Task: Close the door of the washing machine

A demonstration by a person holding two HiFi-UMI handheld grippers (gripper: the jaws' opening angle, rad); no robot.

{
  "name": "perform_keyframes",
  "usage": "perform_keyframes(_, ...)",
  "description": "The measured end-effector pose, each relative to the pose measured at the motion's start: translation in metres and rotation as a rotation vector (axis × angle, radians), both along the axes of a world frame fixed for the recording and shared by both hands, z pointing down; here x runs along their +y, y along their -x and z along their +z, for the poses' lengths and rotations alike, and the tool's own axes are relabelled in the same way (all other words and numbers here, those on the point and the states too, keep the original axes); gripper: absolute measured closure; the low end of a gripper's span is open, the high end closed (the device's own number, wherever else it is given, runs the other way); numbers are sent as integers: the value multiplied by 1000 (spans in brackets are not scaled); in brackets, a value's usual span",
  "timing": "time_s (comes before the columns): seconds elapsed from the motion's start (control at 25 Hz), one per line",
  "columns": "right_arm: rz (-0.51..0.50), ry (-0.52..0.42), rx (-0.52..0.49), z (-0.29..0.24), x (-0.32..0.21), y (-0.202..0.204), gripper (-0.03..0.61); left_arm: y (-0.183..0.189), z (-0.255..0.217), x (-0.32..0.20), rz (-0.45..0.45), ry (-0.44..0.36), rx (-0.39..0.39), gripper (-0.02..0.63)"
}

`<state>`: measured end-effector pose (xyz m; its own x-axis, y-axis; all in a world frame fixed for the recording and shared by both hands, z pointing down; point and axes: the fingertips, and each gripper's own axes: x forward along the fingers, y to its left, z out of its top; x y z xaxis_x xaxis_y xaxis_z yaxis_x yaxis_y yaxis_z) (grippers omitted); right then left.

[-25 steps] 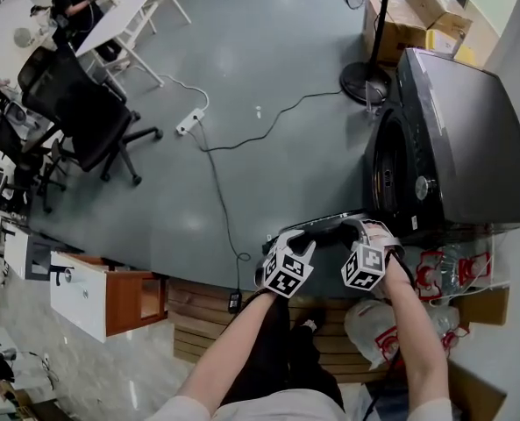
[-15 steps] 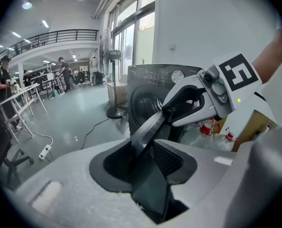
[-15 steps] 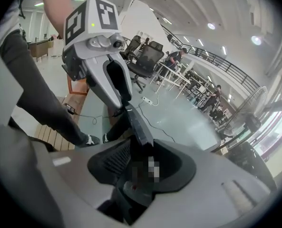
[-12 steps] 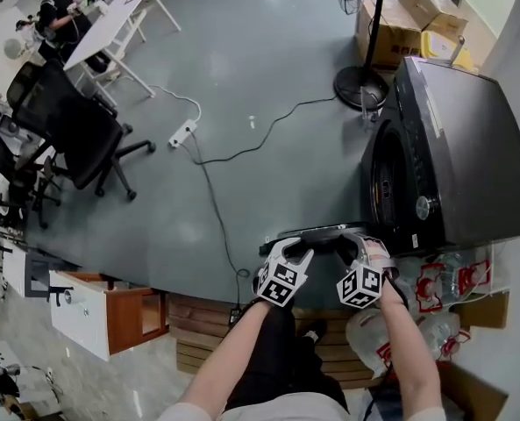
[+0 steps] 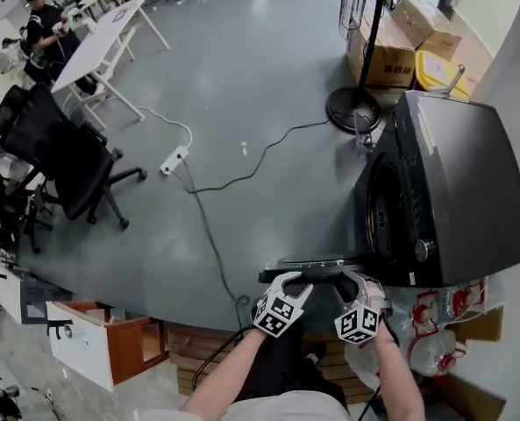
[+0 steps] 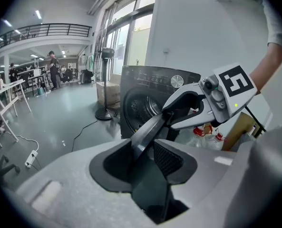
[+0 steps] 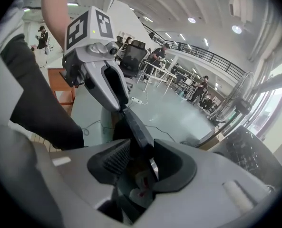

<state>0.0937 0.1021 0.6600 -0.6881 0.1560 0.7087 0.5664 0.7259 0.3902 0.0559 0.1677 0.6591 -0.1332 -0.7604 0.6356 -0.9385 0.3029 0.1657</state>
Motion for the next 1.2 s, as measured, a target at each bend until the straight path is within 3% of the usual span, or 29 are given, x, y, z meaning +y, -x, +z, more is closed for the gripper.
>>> perform_keyframes(0.16,62,27,39,-1,-2,14,430,20,-3,-4,40,-14,56,475)
perform_keyframes(0.6,277,38,240,3,-14,44,433,56,-2,-26,191,107,126,476)
perform_keyframes(1.2,395,64,222,8,-33,69,430,86,3,-52,265,144,102,469)
